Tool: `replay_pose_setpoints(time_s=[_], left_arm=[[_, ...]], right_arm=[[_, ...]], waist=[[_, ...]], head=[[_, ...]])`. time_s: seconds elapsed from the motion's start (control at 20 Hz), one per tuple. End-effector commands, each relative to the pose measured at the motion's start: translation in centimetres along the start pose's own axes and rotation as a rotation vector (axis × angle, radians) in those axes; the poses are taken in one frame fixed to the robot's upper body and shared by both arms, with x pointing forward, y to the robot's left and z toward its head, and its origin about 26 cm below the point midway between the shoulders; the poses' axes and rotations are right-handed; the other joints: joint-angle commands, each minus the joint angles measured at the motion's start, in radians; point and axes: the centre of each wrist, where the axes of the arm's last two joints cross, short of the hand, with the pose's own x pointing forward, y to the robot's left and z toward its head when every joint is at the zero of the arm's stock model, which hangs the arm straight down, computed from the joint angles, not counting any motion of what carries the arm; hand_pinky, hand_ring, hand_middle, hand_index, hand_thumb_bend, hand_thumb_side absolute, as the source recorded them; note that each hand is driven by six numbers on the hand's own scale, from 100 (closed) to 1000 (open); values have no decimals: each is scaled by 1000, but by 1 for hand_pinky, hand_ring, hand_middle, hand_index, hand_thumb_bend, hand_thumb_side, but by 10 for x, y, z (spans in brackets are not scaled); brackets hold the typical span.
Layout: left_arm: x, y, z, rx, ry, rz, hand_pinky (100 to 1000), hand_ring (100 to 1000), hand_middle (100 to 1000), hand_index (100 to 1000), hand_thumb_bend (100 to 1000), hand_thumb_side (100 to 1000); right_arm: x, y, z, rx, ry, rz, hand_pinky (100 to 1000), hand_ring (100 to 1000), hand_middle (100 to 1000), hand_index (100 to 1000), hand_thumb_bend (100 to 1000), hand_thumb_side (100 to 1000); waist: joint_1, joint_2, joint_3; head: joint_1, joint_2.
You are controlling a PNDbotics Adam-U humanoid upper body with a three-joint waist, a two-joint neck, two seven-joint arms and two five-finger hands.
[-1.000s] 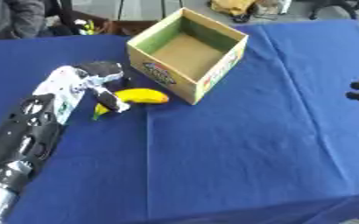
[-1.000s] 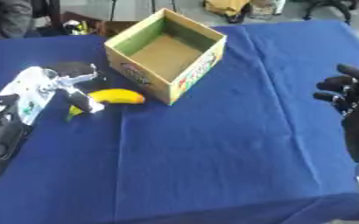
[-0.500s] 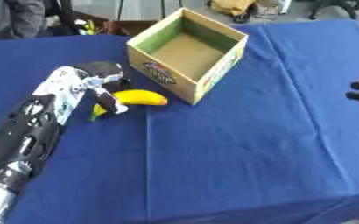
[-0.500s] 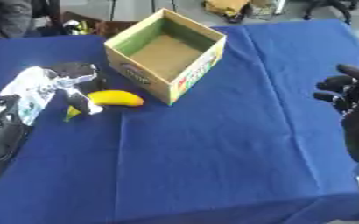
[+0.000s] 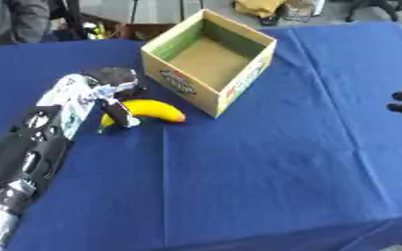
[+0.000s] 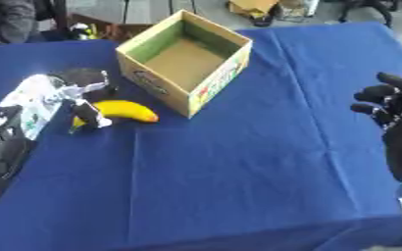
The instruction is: Pick up objects on the table and place them in the box.
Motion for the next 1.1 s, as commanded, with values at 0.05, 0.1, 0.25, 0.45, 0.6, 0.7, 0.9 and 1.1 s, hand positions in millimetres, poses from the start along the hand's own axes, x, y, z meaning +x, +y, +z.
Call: replay_pose_setpoints(time_s=[0.05, 0.1, 0.25, 0.45, 0.6, 0.7, 0.9, 1.1], left_arm=[[-9, 19, 10, 58, 17, -15, 424, 415, 417, 578, 208, 170], [-10, 21, 12, 66, 17, -16, 422, 413, 414, 575, 199, 166], [-13, 31, 18, 89, 10, -22, 422, 412, 413, 573, 187, 164], [-19, 57, 33, 135, -8, -40, 424, 412, 411, 571, 166, 154], [-23, 76, 43, 167, -26, -39, 422, 409, 406, 566, 144, 153], [-25, 94, 51, 206, -31, -31, 424, 409, 405, 566, 144, 144], [-25, 116, 57, 258, -21, -36, 433, 414, 409, 569, 148, 133], [-25, 120, 50, 268, -12, -29, 442, 420, 413, 573, 133, 141]], right_arm=[[7, -3, -3, 8, -20, 11, 648, 665, 577, 767, 100, 861], [7, -3, -3, 8, -20, 12, 648, 665, 577, 767, 100, 861], [7, -3, -3, 8, -19, 14, 648, 665, 577, 767, 100, 861], [7, -4, -2, 8, -18, 18, 648, 665, 577, 767, 100, 860], [7, -4, -2, 11, -16, 19, 648, 665, 577, 767, 100, 860], [7, -4, -2, 17, -13, 20, 648, 665, 576, 767, 100, 860], [7, -2, -4, 35, -12, 19, 648, 665, 576, 768, 100, 860], [9, 2, -8, 62, -16, 11, 648, 665, 576, 768, 100, 860]], waist=[[0, -18, -1], [0, -18, -1], [1, -19, -1], [2, -22, -2], [3, -25, -4], [4, -27, -9], [5, -29, -30], [9, -23, -70]], head=[[-3, 2], [-4, 2], [-7, 2], [-10, 3], [-10, 3], [-8, 4], [3, 2], [25, -7]])
